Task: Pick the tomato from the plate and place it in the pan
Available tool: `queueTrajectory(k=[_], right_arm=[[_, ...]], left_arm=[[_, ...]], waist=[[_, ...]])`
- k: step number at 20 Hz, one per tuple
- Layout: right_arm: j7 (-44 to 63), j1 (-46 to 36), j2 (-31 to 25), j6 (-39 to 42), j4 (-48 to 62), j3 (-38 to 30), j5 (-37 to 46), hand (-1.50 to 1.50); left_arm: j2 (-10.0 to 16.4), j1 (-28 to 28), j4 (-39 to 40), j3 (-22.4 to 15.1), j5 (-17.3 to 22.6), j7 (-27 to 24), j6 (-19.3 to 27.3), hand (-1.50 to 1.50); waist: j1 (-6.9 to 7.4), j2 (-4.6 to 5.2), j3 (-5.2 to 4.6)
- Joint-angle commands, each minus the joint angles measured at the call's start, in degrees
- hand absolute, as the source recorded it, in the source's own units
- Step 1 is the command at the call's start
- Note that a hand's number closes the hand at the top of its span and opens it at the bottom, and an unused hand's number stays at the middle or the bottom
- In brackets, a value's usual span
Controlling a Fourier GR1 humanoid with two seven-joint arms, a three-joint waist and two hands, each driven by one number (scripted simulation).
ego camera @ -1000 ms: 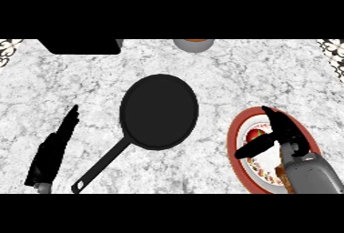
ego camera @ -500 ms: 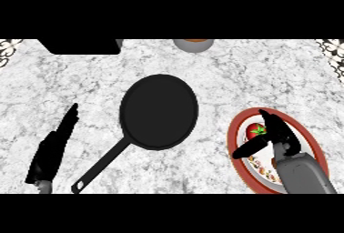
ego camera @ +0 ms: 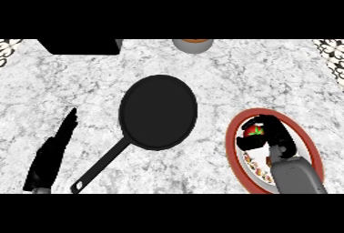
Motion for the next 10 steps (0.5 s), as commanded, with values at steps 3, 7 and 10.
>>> queueTrajectory(k=[3, 7, 10], right_arm=[[-0.33, 0.41, 3.5, -2.31, 4.09, -1.96, 0.94, 1.5], [9.96, 12.92, 5.78, -2.54, -9.75, 11.46, 13.53, 1.5], [13.38, 18.15, 6.6, -1.88, -13.98, 18.79, 22.03, 1.5]], left_arm=[[-0.96, -1.5, 0.96, 0.7, -0.94, 0.04, -1.09, 0.0], [0.69, -0.75, 0.13, 2.41, 0.21, 1.13, -1.48, 0.0], [0.17, -0.82, -0.37, 1.43, -0.87, 2.33, -0.76, 0.0]], waist=[[0.09, 0.56, 0.61], [-1.12, 0.07, 0.48], [-1.75, -0.16, 0.41]])
